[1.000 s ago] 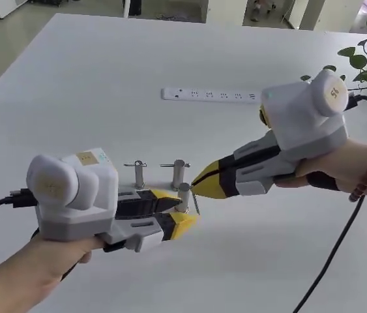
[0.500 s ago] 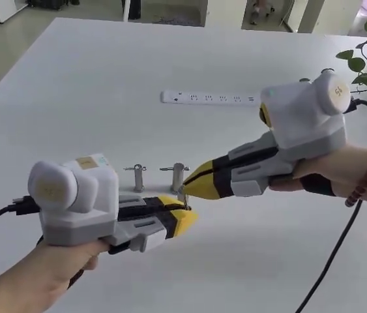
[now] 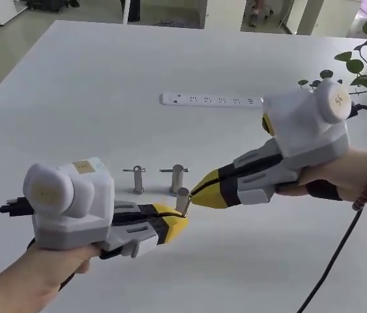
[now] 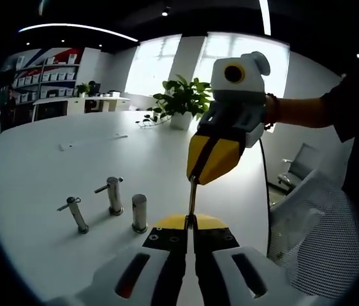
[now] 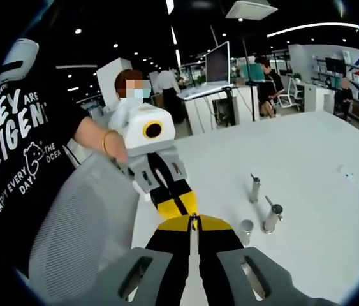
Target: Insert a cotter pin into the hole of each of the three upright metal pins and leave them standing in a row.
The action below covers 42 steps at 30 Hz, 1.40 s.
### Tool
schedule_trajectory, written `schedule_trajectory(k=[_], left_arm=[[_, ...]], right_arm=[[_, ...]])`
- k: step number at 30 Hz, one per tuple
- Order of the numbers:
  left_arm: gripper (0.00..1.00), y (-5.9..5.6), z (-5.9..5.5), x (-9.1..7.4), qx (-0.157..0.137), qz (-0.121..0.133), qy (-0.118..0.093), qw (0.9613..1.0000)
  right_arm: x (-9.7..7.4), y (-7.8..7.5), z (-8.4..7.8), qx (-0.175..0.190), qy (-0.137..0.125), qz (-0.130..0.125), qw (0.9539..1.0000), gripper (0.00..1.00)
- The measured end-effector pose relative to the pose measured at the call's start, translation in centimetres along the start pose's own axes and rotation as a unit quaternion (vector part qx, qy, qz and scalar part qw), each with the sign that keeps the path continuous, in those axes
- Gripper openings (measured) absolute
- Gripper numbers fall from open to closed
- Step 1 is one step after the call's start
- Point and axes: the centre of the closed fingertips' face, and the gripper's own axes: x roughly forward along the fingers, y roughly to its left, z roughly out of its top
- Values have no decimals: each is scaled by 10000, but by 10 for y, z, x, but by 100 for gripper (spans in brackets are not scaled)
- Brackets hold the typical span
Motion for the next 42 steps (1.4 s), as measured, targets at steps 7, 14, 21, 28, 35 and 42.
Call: schedule_trajectory(k=[7, 14, 21, 28, 35, 42], left_arm=[[0, -6, -14, 0, 672, -77, 506, 9964], [0, -4, -25, -2, 894, -104, 850, 9923], [0, -5, -37, -1, 1094, -144, 1257, 9859], [0, -9, -40, 0, 1272, -255, 1404, 9816], [0, -9, -41, -1, 1457, -270, 1517, 9773], [0, -9, -43, -3, 1529, -295, 1606, 9746]], right_arm=[[3, 6, -12, -173, 360, 102, 9991, 0], [5, 7, -21, -328, 658, 108, 9972, 4], [12, 10, -22, -443, 839, 221, 9952, 7], [23, 11, -34, -668, 1253, 343, 9893, 6], [28, 15, -43, -805, 1557, 509, 9832, 4], [27, 14, -51, -896, 1773, 517, 9787, 1]])
